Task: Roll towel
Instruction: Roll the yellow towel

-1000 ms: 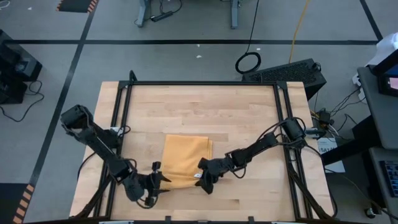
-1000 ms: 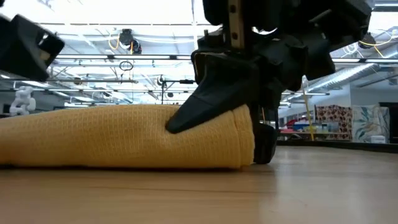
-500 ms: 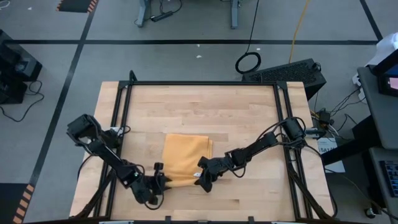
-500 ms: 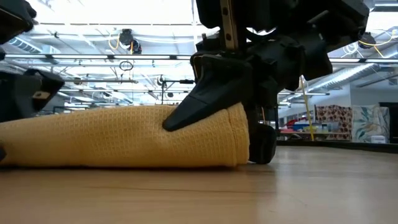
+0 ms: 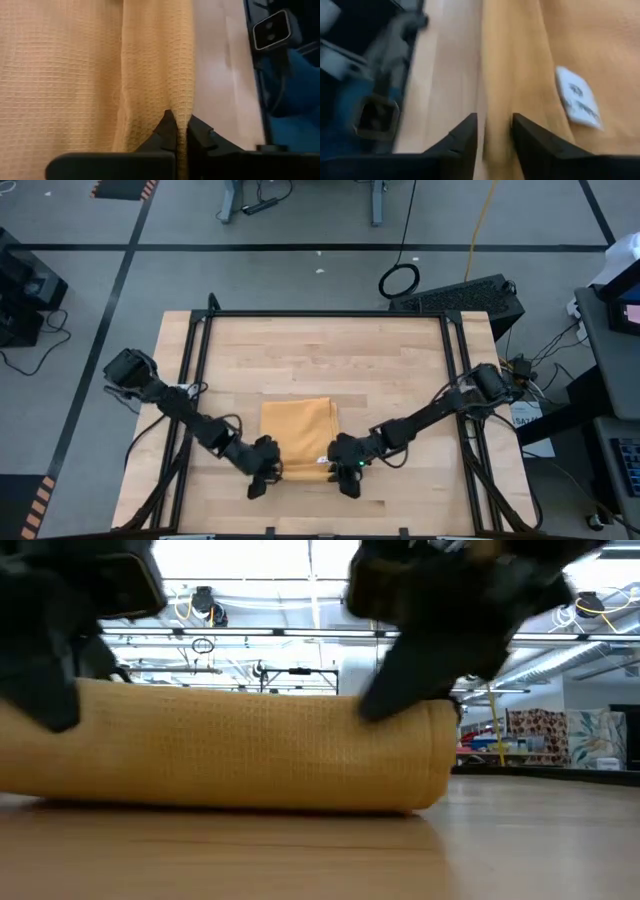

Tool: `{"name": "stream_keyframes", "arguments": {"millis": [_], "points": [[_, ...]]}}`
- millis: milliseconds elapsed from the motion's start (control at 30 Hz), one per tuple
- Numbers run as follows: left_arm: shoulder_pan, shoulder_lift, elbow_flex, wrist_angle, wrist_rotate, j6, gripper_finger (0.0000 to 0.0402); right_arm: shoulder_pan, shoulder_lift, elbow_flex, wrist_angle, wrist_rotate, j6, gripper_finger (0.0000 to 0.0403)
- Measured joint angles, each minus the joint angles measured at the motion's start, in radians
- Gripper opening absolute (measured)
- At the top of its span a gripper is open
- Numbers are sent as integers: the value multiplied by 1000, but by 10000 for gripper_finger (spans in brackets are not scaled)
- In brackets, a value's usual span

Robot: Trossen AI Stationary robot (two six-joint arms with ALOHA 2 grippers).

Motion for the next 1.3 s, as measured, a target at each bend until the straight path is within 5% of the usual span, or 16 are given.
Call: {"name": "stream_keyframes", "arguments": {"millis": [133,267,567,733,933,1300], "points": [[88,-4,0,-1,147,2,8,63,-101,0,-173,177,-162,133],[164,-4,0,-8,219,7,7,161,-137,2,-166,425,-324,145],[215,-4,-1,-141,255,-8,7,278,9,2,-63,818,-409,203],[218,-4,-1,-126,255,-8,7,244,64,2,15,761,-436,221],[218,-4,-1,-126,255,-8,7,201,70,2,36,660,-436,197],[216,-4,-1,-128,251,27,15,88,70,3,34,380,-337,36]]}}
